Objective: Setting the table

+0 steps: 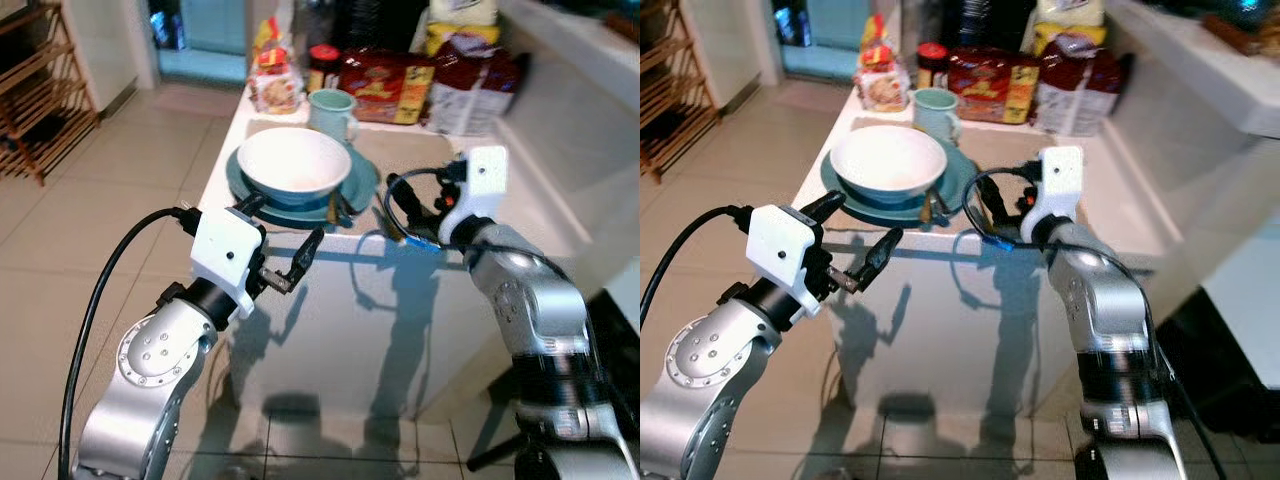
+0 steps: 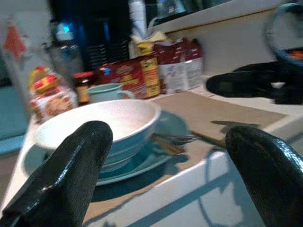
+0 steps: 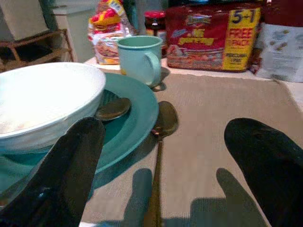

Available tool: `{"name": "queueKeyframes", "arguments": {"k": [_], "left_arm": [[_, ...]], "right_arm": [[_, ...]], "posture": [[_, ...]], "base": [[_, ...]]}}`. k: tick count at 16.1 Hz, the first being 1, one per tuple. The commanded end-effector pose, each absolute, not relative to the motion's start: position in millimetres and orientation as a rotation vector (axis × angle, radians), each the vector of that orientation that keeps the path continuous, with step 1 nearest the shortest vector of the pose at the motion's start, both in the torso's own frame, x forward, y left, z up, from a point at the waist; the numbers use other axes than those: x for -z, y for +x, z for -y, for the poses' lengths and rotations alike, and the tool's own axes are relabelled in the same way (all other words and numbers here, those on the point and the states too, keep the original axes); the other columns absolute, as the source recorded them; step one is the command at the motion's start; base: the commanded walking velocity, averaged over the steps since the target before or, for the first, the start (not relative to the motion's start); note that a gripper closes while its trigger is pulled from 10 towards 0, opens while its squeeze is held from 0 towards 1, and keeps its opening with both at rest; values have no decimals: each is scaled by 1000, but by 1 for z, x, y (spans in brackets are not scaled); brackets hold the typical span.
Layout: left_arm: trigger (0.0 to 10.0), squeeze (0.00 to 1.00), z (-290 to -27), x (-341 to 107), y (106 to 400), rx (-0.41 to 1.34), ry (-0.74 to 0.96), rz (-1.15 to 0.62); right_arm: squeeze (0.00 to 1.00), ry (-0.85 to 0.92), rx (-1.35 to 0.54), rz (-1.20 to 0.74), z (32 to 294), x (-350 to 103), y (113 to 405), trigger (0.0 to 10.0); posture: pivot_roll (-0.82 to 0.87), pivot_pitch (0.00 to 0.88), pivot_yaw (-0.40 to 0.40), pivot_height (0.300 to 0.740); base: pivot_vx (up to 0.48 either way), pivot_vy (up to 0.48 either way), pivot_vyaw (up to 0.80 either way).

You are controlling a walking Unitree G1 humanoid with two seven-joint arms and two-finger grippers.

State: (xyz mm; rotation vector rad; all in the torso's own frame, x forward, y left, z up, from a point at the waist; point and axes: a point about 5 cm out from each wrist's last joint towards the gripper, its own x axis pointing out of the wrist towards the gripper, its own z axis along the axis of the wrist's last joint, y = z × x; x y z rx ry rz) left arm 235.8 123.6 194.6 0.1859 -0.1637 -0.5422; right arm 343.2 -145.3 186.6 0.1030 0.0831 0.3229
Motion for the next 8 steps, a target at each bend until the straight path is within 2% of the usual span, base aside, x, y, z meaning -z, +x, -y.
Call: {"name": "queueKeyframes", "arguments": {"k": [1, 5, 8], "left_arm": [[10000, 0, -119, -197, 232, 595, 182, 176], [10000, 0, -115, -194, 231, 654, 195, 149], [10000, 0, -114, -194, 233, 660, 204, 136]], "right_arm": [[0, 91, -299, -120, 154, -187, 348, 10000], [0, 64, -283, -240, 162, -177, 358, 10000], [0, 121, -327, -277, 161, -174, 370, 10000]], "posture": [[36, 0, -106, 740], [35, 0, -97, 740], [32, 0, -90, 740]], "base": [[0, 0, 0], [0, 0, 0], [0, 0, 0]]}}
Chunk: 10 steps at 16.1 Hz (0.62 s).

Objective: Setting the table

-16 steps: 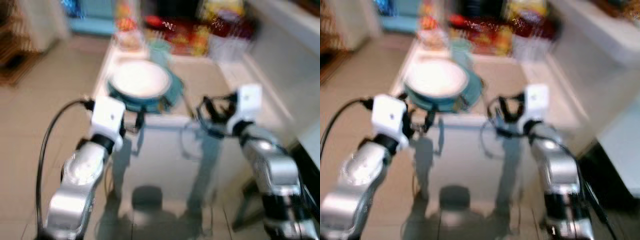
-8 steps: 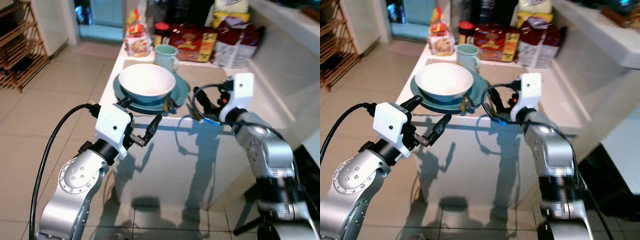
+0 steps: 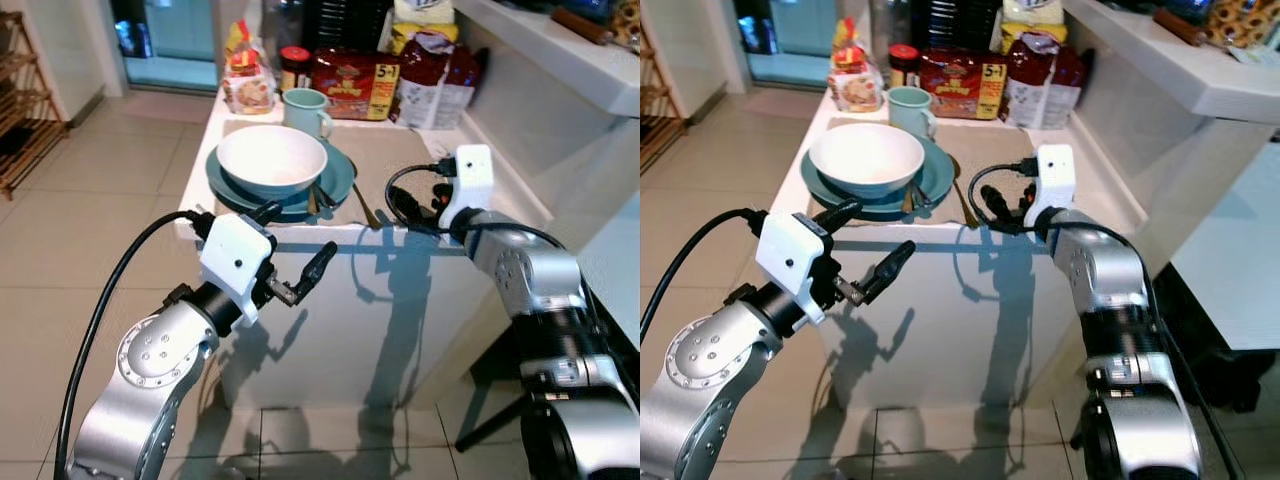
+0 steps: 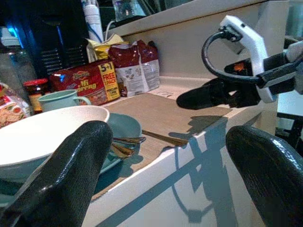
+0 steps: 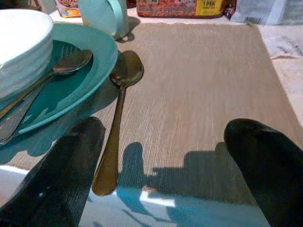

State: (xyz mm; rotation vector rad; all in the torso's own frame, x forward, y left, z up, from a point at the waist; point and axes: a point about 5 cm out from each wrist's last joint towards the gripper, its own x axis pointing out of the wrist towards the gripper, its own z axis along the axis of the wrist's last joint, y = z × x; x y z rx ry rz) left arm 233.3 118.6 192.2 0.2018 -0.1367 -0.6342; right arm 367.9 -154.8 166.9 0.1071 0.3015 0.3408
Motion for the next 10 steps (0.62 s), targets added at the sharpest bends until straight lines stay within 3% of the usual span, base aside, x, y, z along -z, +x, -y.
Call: {"name": "queueKeyframes", "arguments": {"k": [1, 10], "left_arm": [[10000, 0, -114, -193, 234, 658, 211, 132], [10000, 0, -111, -194, 232, 700, 217, 116]], "right_arm": [[0, 134, -361, -279, 157, -173, 374, 10000], [0, 49, -480, -371, 137, -166, 395, 10000]], "posture": [[34, 0, -91, 740], [46, 0, -98, 740]], "base": [[0, 0, 0], [0, 0, 0]]}}
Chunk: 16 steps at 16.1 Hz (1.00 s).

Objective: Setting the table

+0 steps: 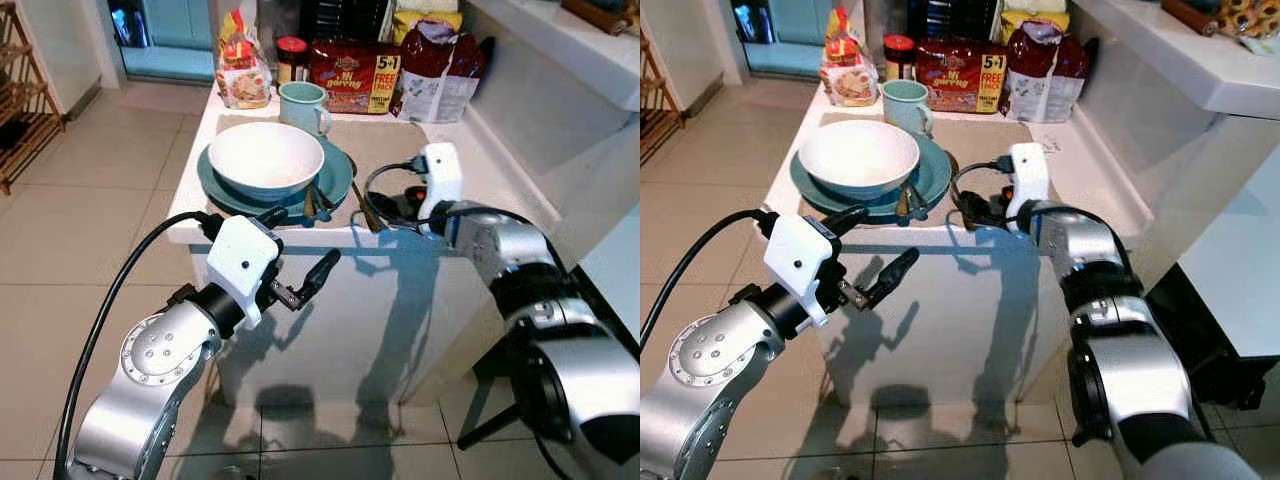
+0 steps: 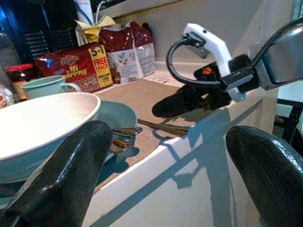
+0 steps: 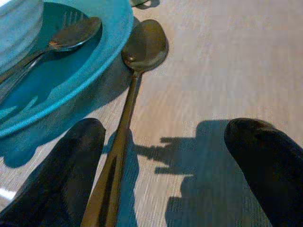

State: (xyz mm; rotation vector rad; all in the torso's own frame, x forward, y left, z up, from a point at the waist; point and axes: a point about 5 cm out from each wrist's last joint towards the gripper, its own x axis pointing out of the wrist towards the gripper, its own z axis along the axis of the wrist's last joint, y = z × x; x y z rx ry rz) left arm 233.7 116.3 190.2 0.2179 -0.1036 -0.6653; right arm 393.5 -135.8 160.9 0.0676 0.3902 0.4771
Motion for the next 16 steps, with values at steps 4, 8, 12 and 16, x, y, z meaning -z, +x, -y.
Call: {"name": "queueKeyframes", "arguments": {"k": [4, 8, 12, 16], "left_arm": [[10000, 0, -111, -194, 231, 702, 219, 115], [10000, 0, -110, -194, 232, 706, 220, 115], [10000, 0, -109, -195, 231, 719, 230, 111], [10000, 0, -109, -195, 231, 723, 231, 113]], "right_arm": [[0, 45, -517, -361, 132, -169, 398, 10000], [0, 28, -541, -352, 127, -172, 401, 10000], [0, -24, -525, -377, 119, -169, 402, 10000], [0, -18, -563, -370, 105, -168, 402, 10000]], "posture": [[52, 0, -106, 740], [52, 0, -104, 740], [58, 0, -107, 740], [60, 0, -107, 740]], "base": [[0, 0, 0], [0, 0, 0], [0, 0, 0], [0, 0, 0]]}}
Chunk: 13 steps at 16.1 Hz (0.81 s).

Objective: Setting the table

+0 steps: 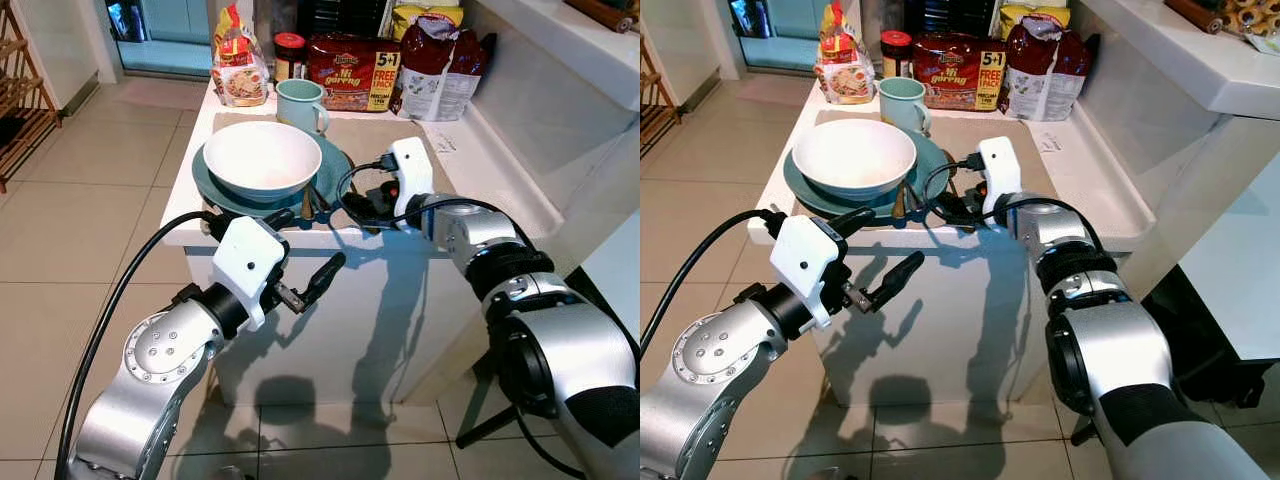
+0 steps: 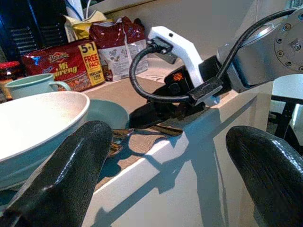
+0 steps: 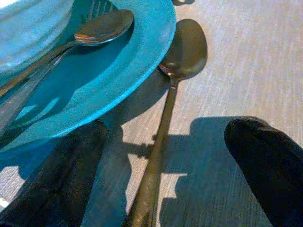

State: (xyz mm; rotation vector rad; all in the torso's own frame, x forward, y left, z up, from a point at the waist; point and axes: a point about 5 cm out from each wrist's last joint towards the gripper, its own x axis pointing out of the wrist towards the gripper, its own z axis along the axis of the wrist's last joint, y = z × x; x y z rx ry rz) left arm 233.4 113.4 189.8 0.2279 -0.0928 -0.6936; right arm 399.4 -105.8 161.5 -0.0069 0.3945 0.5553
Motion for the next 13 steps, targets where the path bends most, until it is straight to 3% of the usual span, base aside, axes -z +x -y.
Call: {"name": "queueKeyframes", "arguments": {"k": [1, 2, 3, 4, 6, 13], "left_arm": [[10000, 0, -109, -196, 231, 723, 233, 114], [10000, 0, -109, -196, 232, 723, 233, 115], [10000, 0, -108, -196, 232, 725, 233, 115], [10000, 0, -108, -195, 231, 728, 233, 114], [10000, 0, -108, -195, 231, 732, 236, 110], [10000, 0, -108, -195, 232, 735, 241, 112]], "right_arm": [[0, -18, -569, -386, 103, -166, 401, 10000], [0, -20, -566, -394, 103, -164, 400, 10000], [0, -8, -555, -407, 103, -162, 400, 9373], [0, 0, -545, -422, 104, -160, 400, 3294], [0, 6, -534, -454, 106, -156, 398, 0], [0, 35, -509, -482, 109, -153, 397, 0]], "posture": [[61, 0, -107, 740], [61, 0, -107, 740], [61, 0, -108, 740], [61, 0, -107, 740], [59, 0, -107, 740], [58, 0, -105, 740]], "base": [[0, 0, 0], [0, 0, 0], [0, 0, 0], [0, 0, 0], [0, 0, 0], [0, 0, 0]]}}
